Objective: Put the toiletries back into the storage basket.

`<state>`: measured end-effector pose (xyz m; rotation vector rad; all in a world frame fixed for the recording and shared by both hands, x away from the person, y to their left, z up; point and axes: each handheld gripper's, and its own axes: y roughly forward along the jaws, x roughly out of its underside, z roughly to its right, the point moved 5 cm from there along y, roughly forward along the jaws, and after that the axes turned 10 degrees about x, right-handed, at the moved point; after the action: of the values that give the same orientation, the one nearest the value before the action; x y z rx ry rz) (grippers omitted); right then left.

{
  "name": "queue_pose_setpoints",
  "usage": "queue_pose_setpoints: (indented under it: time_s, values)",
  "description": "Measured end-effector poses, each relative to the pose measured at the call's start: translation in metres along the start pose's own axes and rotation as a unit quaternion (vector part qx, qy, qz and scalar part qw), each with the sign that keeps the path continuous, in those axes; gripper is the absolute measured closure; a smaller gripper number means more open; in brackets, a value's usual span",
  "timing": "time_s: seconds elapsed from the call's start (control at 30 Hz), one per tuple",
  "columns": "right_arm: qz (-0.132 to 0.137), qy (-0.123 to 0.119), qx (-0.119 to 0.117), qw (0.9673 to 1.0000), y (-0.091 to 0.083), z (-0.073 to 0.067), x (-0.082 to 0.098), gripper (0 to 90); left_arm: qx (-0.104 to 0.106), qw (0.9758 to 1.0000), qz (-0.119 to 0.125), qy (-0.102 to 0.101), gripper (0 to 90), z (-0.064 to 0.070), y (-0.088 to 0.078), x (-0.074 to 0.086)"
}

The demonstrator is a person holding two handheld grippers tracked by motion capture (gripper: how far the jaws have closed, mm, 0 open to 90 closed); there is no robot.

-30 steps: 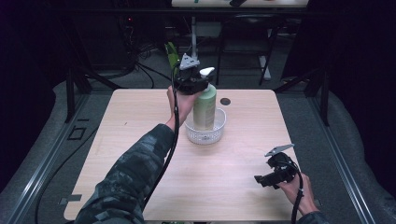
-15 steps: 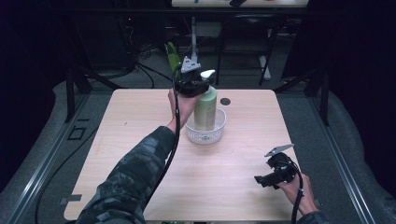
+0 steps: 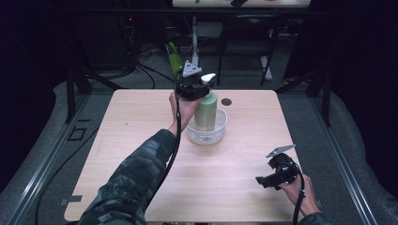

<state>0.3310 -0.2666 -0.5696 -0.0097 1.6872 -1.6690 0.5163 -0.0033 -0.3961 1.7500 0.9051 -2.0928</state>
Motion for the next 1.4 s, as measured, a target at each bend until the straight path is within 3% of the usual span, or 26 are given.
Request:
queue_pose_setpoints:
  time_s: [0.67,1.4]
  values:
    - [0.001,0.000,0.000,1.0000,-0.001,0.001,0.000,7.7,-0.003,1.0000,-0.002,0.007,67.6,0.002,0.007,0.011]
    - [0.002,0.004,-0.003,1.0000,-0.002,0.000,0.000,7.8,-0.008,0.9999,-0.013,0.002,67.6,-0.001,0.011,0.023]
